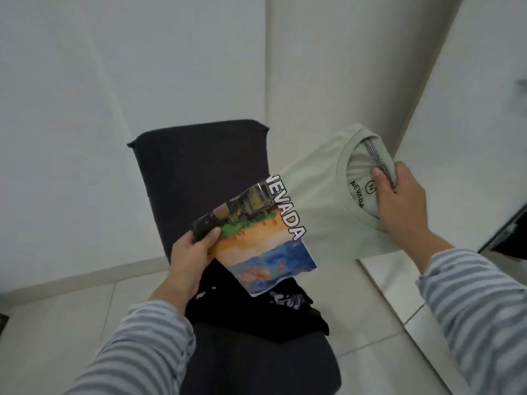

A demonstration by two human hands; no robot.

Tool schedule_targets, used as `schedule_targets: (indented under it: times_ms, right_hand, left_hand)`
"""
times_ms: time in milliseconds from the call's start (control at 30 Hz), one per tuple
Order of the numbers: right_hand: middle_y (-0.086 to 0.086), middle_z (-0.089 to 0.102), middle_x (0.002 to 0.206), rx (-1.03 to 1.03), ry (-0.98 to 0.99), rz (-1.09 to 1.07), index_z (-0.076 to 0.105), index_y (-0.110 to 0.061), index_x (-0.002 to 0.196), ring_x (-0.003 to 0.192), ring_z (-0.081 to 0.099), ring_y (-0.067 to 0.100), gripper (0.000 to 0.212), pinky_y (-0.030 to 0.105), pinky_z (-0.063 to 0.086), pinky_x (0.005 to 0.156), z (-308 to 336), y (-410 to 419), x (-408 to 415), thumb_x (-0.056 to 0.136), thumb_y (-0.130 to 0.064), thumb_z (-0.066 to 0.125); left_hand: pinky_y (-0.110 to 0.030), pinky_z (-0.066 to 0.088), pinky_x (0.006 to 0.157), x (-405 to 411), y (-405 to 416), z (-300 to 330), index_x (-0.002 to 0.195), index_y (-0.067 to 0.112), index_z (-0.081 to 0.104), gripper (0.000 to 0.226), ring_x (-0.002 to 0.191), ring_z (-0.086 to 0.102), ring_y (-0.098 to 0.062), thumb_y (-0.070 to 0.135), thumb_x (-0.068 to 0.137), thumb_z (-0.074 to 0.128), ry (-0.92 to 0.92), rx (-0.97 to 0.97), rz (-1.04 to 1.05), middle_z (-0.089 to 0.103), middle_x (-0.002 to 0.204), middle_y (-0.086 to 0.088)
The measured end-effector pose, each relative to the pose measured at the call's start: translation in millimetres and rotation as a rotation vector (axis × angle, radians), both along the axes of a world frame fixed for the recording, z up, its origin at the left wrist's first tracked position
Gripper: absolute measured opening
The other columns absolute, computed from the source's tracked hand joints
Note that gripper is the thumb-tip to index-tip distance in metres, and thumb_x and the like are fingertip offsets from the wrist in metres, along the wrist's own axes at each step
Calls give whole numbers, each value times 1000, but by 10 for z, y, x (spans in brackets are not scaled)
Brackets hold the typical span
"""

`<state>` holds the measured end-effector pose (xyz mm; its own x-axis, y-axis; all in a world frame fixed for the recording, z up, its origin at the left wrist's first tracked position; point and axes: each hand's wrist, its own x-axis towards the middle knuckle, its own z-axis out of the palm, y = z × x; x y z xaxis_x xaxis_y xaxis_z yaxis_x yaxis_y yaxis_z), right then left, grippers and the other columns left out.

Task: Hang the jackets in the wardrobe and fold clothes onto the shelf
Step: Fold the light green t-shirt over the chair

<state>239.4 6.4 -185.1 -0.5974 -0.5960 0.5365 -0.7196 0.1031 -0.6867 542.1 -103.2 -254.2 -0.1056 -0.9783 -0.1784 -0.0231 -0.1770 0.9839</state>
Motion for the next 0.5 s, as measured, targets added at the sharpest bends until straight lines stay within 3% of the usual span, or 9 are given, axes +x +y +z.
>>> schedule_targets:
  times_ms: [100, 233, 333, 500]
  right_hand:
    - [-1, 50, 71, -87, -40, -119, 45, -18, 90, 75, 51, 26, 19, 31, 33, 67, 427, 501, -189, 98, -35, 46]
    - [12, 58, 81, -183, -60, -334, 46, -11, 90, 79, 55, 32, 26, 35, 35, 67, 986, 1250, -477, 98, -36, 46]
    - [19, 62, 92, -218, -38, -492, 49, -8, 99, 88, 58, 36, 30, 36, 37, 71, 1348, 1926, -757, 98, -37, 45]
    - [23, 64, 100, -193, 4, -747, 49, -14, 109, 92, 60, 41, 33, 43, 47, 77, 1681, 3155, -1268, 98, -44, 40]
  left_hand:
    - [-26, 44, 83, -521, 227, 615, 108, 15, 59, 17, 94, 59, -18, 21, 92, 59, -65, -307, 108, 63, 100, 2]
    - [-28, 33, 73, -1219, 728, 1502, 113, 17, 49, 16, 86, 54, -23, 18, 98, 44, -205, -655, 206, 59, 98, -2]
    - [-30, 34, 70, -1750, 1041, 1978, 112, 17, 47, 16, 89, 59, -33, 16, 97, 42, -218, -802, 99, 62, 103, -9]
    - [-35, 43, 70, -2700, 1779, 2468, 106, 20, 46, 10, 86, 59, -33, 23, 98, 40, -125, -942, -136, 63, 100, -10]
